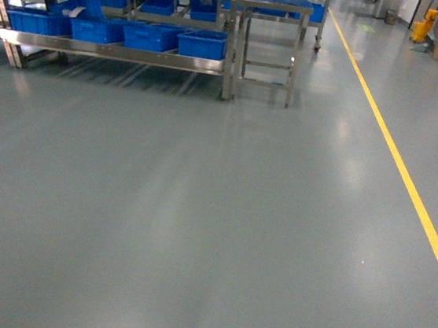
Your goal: Sort blue parts and orange caps into right shelf containers
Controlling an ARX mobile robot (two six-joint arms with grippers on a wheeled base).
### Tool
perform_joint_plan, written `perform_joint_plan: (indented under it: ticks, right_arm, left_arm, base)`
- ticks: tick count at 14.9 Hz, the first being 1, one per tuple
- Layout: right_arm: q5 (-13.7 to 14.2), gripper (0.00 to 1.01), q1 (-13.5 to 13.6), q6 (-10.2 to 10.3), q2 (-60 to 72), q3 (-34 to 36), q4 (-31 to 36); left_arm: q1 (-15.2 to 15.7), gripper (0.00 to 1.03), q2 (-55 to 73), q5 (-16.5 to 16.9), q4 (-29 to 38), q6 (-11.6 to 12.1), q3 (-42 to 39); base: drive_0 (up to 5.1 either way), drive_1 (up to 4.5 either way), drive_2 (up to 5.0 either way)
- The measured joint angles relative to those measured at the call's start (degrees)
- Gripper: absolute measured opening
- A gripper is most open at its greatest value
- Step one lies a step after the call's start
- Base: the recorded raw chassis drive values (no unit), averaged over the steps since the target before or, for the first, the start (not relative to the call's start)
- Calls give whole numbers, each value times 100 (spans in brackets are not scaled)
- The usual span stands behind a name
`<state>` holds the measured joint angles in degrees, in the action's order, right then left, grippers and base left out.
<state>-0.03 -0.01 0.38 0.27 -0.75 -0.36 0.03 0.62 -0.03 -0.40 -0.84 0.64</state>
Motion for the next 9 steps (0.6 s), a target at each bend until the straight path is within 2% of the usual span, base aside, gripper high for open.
perform_joint_plan:
  ticks: [3,9]
  right_arm:
    - [0,44,0,0,0,0,0]
    - [2,44,0,0,0,0,11]
  left_arm:
    - [0,42,0,-2,-2,0,0]
    - [-4,42,0,4,0,4,0]
  base:
    - [-146,-146,-146]
    - [1,422,-420]
